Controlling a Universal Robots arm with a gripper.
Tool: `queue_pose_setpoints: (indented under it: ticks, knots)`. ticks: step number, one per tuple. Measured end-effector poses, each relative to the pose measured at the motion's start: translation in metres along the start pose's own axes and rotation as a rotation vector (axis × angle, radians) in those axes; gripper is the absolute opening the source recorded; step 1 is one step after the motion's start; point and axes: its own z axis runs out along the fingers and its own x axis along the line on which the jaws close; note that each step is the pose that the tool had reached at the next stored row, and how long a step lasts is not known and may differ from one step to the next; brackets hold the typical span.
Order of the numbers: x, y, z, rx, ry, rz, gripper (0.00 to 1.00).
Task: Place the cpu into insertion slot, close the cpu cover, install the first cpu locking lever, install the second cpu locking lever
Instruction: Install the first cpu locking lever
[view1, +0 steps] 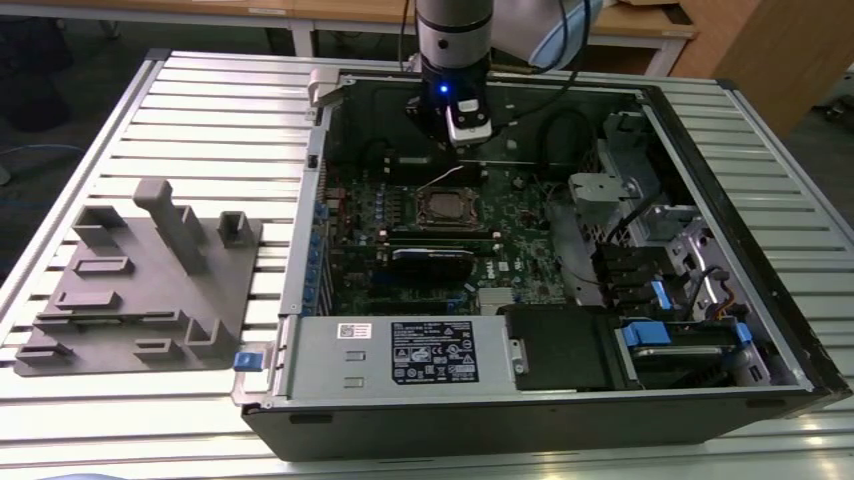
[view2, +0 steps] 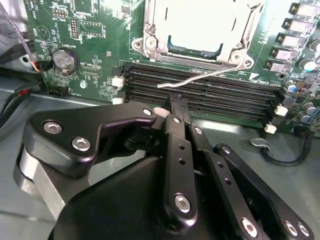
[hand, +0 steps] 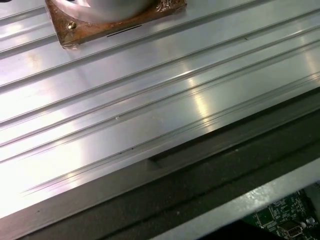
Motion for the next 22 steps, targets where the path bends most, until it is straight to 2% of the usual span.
queue_pose_setpoints:
  ticks: [5, 15, 16, 22]
  knots:
    - [-0.001, -0.0016, -0.0023, -0.0005, 0.0001, 0.0, 0.11]
    - [-0.0051, -0.011, -0.0035, -0.001, -0.0006, 0.0, 0.11]
    - [-0.0051, -0.0112, -0.0031, -0.0016, -0.0021, 0.0, 0.11]
    - [-0.0045, -0.0124, 0.0012, -0.0091, -0.0196, -0.002, 0.11]
